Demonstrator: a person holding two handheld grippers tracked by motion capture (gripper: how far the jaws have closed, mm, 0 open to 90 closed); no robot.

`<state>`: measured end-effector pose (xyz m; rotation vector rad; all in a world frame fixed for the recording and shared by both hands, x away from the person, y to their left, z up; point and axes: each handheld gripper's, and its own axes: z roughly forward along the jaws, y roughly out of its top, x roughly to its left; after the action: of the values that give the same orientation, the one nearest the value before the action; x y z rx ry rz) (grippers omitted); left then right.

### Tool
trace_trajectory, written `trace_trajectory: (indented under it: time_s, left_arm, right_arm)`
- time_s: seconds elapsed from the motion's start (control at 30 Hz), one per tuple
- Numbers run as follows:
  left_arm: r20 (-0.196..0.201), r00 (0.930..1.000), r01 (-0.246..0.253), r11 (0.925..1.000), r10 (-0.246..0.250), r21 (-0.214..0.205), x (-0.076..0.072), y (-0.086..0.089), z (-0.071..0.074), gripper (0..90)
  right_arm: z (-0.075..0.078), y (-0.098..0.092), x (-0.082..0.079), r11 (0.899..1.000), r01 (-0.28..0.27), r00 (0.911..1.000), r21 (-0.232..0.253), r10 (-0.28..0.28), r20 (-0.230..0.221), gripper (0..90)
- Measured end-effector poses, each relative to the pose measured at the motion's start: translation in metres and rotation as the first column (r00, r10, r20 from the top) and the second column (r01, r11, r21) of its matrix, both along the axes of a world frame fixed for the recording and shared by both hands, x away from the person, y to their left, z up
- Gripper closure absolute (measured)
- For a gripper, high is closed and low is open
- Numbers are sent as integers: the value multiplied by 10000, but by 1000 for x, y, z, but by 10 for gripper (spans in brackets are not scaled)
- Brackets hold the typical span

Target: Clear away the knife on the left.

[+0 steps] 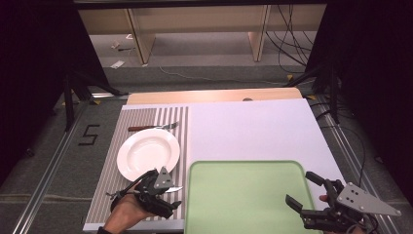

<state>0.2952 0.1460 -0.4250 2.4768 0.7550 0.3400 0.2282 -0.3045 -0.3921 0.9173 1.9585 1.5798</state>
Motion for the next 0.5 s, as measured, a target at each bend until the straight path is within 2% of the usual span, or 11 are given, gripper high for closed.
trace_trajectory:
  time_s: [0.3,0.5]
  left_arm:
    - [-558,9979,-319,9995,324,85,3,18,-1,177]
    - [-887,9942,-588,9978,613,315,2,29,-2,182]
  right_arm:
    - [0,0,1,10000,8,10000,29,-8,7,83]
    - [-1,0,1,10000,5,10000,19,-5,-43,83]
